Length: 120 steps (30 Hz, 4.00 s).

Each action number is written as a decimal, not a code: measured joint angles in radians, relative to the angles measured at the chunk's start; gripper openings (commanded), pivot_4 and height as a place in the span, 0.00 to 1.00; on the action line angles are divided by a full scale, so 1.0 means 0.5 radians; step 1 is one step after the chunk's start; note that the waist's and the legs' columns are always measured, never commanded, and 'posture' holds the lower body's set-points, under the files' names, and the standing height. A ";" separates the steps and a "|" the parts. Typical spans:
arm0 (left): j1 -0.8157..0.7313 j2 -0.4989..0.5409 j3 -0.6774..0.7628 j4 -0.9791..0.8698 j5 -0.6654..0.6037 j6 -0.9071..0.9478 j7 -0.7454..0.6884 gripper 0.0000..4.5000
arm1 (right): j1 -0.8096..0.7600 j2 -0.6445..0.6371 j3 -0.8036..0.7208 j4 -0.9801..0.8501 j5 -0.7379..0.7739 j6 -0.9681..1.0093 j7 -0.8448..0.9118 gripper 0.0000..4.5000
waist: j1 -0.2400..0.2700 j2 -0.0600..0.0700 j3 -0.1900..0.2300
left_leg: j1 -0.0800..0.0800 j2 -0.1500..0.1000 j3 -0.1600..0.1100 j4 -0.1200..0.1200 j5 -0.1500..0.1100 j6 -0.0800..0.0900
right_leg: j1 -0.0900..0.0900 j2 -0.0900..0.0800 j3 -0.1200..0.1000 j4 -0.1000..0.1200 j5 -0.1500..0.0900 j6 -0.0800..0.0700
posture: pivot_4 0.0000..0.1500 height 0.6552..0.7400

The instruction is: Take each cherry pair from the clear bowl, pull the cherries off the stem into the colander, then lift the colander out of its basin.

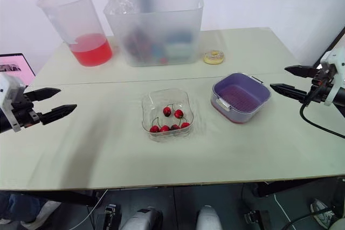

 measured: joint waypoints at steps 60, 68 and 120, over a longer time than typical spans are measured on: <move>0.663 -0.665 0.306 -1.081 -0.549 0.145 0.505 1.00 | -1.310 1.020 1.971 -1.324 -0.220 2.095 -0.474 1.00 | -0.032 -0.008 -0.003 | -0.007 -0.001 -0.005 0.003 -0.002 -0.005 | -0.009 0.000 0.003 0.003 0.000 -0.001 | 1.00 1.00; 0.709 -0.647 0.272 -1.213 -0.671 0.128 0.473 1.00 | -1.351 1.143 2.099 -0.990 -0.410 2.068 -0.579 1.00 | -0.055 -0.008 -0.003 | -0.006 0.001 -0.004 0.001 -0.002 -0.005 | -0.012 0.002 0.004 0.003 0.001 -0.002 | 1.00 1.00; 0.755 -0.523 0.120 -1.333 -0.809 0.085 0.663 1.00 | -1.302 1.430 2.255 -0.423 -1.019 1.759 -0.423 0.43 | -0.050 -0.007 -0.003 | -0.007 0.000 -0.004 0.000 -0.002 -0.006 | -0.013 0.002 0.004 0.003 0.001 -0.002 | 1.00 1.00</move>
